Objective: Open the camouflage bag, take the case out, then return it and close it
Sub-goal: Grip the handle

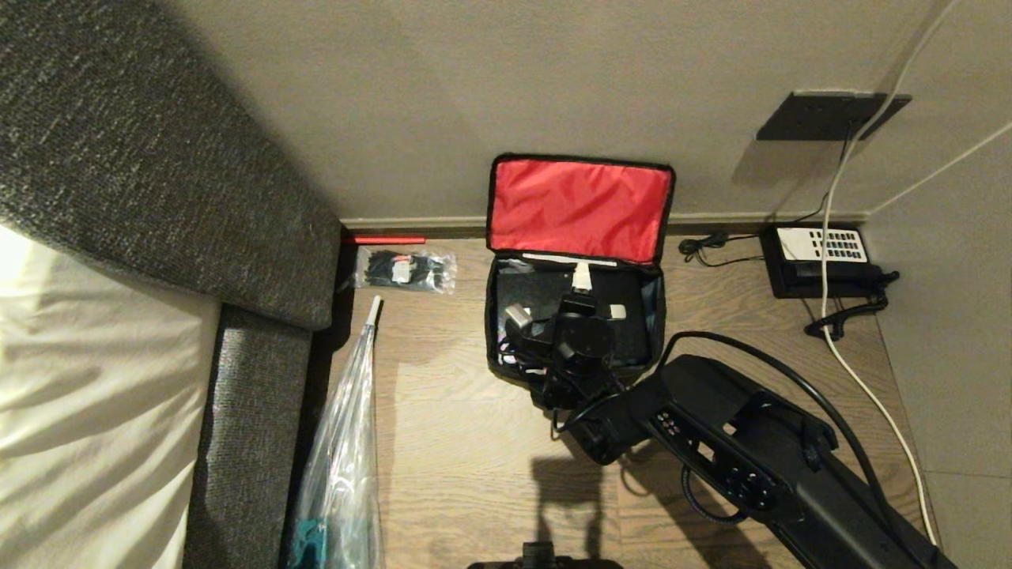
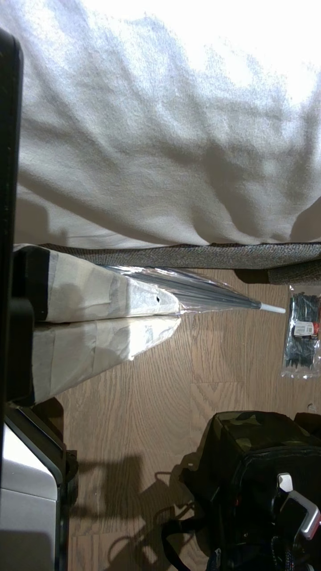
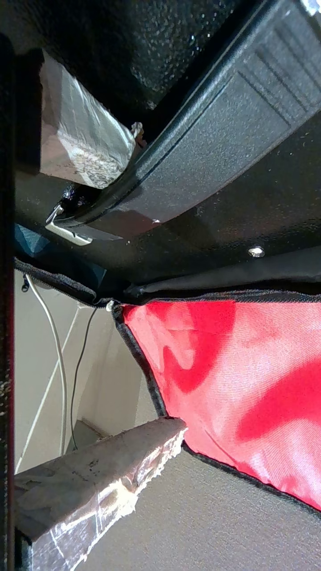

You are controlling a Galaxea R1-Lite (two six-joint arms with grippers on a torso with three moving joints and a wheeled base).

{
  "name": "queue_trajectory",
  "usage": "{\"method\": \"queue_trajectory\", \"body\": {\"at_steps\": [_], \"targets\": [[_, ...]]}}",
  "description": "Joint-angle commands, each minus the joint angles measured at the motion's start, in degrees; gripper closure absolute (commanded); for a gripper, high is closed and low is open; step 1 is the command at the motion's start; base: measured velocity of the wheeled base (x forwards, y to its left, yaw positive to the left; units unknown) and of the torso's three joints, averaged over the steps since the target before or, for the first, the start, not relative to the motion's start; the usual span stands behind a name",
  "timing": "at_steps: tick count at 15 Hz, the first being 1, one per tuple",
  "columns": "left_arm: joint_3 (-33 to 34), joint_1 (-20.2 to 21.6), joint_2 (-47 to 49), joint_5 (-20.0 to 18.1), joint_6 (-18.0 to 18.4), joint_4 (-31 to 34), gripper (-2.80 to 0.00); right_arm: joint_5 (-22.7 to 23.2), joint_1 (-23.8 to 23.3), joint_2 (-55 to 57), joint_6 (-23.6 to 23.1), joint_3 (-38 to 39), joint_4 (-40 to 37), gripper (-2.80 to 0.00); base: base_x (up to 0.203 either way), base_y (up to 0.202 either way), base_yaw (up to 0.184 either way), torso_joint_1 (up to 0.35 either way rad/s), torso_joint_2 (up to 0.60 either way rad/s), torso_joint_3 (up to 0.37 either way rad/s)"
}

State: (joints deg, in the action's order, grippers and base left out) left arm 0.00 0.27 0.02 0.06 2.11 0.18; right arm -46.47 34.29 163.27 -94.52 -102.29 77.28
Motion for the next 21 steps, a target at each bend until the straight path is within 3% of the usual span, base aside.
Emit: {"method": "queue_trajectory", "body": {"at_steps": [1,10,11,21], "targets": [[0.09,0.06,-0.11,0.03,0.0,-0.01,0.0,-0.2,-0.62,0.31,-0.4,-1.27,0.23,-2.8,0.0,0.0,0.0,0.0,0.0,0.0],[0.09,0.0,-0.11,0.03,0.0,-0.01,0.0,-0.02,-1.07,0.56,-0.22,-3.09,-1.25,-2.8,0.0,0.0,0.0,0.0,0.0,0.0],[0.1,0.06,-0.11,0.03,0.0,-0.01,0.0,-0.07,-1.07,0.56,-0.37,-2.72,-1.46,0.0,0.0,0.0,0.0,0.0,0.0,0.0],[0.09,0.06,-0.11,0.03,0.0,-0.01,0.0,-0.2,-0.91,0.91,0.75,-3.53,-1.58,0.0,0.0,0.0,0.0,0.0,0.0,0.0]]}}
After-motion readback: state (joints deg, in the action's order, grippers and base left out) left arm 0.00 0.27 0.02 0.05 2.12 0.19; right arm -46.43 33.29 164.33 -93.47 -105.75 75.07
